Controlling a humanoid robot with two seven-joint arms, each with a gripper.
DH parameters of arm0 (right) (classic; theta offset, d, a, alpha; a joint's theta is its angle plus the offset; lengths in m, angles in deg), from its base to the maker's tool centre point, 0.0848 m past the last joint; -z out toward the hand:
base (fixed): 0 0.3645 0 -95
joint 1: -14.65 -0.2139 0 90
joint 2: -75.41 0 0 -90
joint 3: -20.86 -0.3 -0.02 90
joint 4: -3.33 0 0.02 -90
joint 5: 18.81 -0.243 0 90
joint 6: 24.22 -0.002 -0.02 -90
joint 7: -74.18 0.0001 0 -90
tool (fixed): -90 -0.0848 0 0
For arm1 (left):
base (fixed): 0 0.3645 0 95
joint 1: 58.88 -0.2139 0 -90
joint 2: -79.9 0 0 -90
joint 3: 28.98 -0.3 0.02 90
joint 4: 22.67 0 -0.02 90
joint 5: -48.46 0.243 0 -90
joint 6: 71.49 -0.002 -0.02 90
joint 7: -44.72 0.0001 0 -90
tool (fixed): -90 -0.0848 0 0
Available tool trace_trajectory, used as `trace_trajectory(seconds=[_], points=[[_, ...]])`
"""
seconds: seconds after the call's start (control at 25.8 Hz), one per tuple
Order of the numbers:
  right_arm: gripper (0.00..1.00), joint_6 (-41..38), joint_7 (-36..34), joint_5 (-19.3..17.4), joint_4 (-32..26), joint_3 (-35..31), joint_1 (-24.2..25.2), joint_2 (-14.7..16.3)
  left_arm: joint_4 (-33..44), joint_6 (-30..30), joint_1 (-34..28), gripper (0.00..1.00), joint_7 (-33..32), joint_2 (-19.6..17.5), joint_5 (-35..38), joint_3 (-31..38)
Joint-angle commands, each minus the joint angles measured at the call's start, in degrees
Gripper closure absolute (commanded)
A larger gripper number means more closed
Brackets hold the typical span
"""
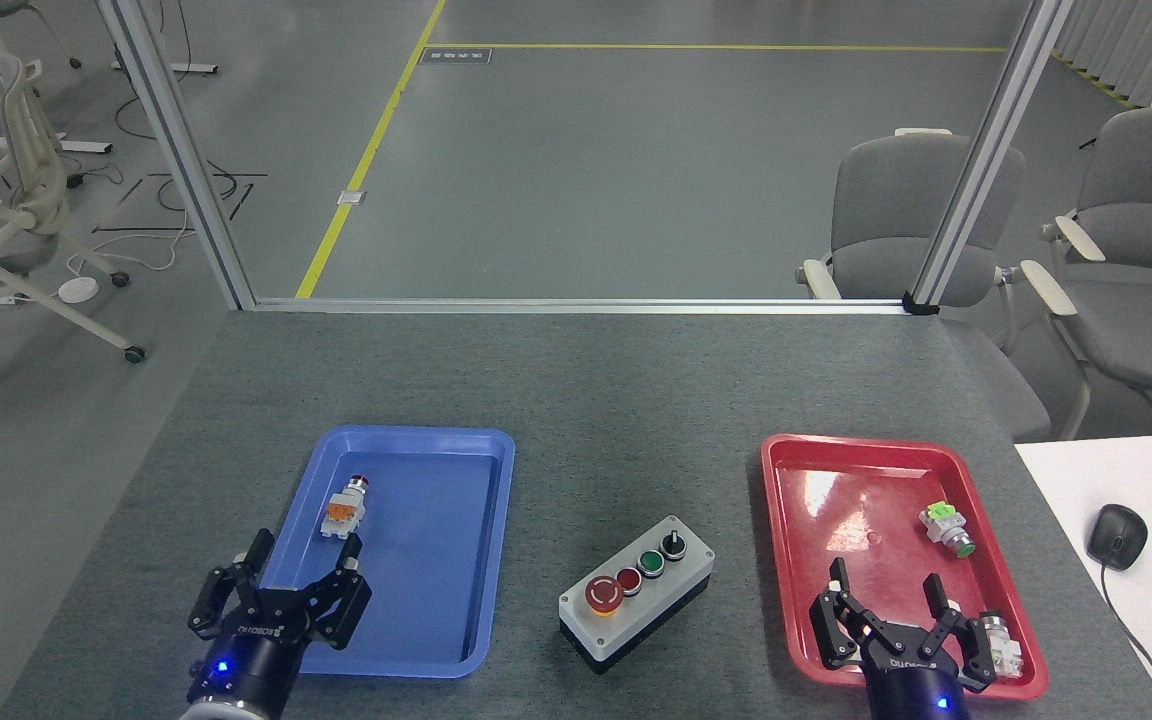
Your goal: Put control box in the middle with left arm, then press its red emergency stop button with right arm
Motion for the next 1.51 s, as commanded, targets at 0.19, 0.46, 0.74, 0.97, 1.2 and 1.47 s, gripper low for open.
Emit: trace_trajectory(seconds=[0.19, 0.46, 0.74, 0.97, 1.2, 1.47], points=[[0.02, -0.6, -0.7, 0.0, 0.4, 1.3, -0.4, 0.0, -4.0, -0.1, 4.4, 0.01, 0.0, -1.7, -5.5, 4.1], [0.24, -0.5, -0.2, 0.5, 0.5, 9.6, -0.3, -0.1, -4.3, -2.5, 6.6, 0.02, 0.0, -2.0, -3.2, 3.9], [0.60, -0.2, -0.2, 0.6, -0.1, 18.1, -1.0, 0.4, -5.4, -2.7, 7.5, 0.01, 0.1, -2.1, -3.0, 4.2], [1.00, -0.6, -0.1, 3.2, 0.8, 22.9, -3.2, -0.3, -5.6, -2.7, 7.4, 0.01, 0.3, -2.0, -3.1, 4.5], [1.00, -0.1, 0.1, 5.8, 3.8, 27.6, -6.1, -2.2, -5.5, -2.8, 7.4, 0.01, 0.1, -2.0, -2.8, 8.2], [1.00, 0.2, 1.0, 7.7, 10.2, 29.3, -8.7, -4.0, -5.3, -2.6, 7.4, 0.01, 0.1, -1.3, -2.7, 8.4]])
